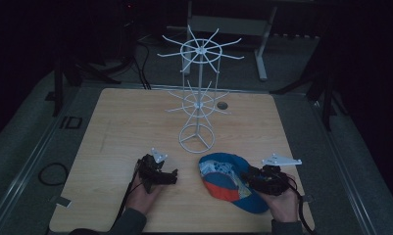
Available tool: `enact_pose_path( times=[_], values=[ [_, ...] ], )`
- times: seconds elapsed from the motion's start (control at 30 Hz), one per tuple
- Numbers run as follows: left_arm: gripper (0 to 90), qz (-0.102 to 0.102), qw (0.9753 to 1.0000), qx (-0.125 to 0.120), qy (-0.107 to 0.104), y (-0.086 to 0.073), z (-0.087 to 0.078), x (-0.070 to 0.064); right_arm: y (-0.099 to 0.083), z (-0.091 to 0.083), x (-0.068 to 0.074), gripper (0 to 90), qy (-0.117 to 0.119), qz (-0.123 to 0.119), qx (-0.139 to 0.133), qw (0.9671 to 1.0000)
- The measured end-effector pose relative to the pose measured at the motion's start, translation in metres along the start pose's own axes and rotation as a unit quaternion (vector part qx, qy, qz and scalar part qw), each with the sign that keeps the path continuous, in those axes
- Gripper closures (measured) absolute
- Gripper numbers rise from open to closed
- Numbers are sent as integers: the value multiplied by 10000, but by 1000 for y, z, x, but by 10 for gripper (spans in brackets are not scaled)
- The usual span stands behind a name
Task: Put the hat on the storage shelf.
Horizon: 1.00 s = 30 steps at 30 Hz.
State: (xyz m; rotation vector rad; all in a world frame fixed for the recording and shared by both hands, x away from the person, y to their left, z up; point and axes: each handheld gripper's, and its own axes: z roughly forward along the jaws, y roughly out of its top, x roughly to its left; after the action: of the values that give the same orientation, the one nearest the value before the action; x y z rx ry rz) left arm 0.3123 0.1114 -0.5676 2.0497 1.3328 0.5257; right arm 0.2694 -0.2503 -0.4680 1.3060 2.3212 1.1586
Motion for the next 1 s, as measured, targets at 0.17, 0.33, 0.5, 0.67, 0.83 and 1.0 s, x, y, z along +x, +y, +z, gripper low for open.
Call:
enact_pose_path(
  times=[0.17, 0.33, 0.5, 0.67, 0.83, 1.0],
  values=[
    [26, -1, 10000, 0, 2, 0, 0, 0, 9, -3, -2, 547, -52, -160, 181, 9997],
    [26, -1, 10000, 0, 2, 0, 0, 0, 20, -2, -2, 526, 68, -248, 279, 9993],
    [26, -3, 10000, 0, 2, 0, 0, 0, 29, 2, -4, 508, 169, -318, 379, 9986],
    [26, -3, 10000, -4, 2, 0, 0, 0, 34, 4, -6, 505, 173, -411, 543, 9975],
    [26, -4, 10000, -4, 2, 0, 0, 0, 38, 6, -5, 510, 199, -584, 684, 9957],
    [26, -3, 10000, 1, 2, 0, 0, 0, 43, 10, -5, 508, 146, -848, 835, 9928]
  ],
)
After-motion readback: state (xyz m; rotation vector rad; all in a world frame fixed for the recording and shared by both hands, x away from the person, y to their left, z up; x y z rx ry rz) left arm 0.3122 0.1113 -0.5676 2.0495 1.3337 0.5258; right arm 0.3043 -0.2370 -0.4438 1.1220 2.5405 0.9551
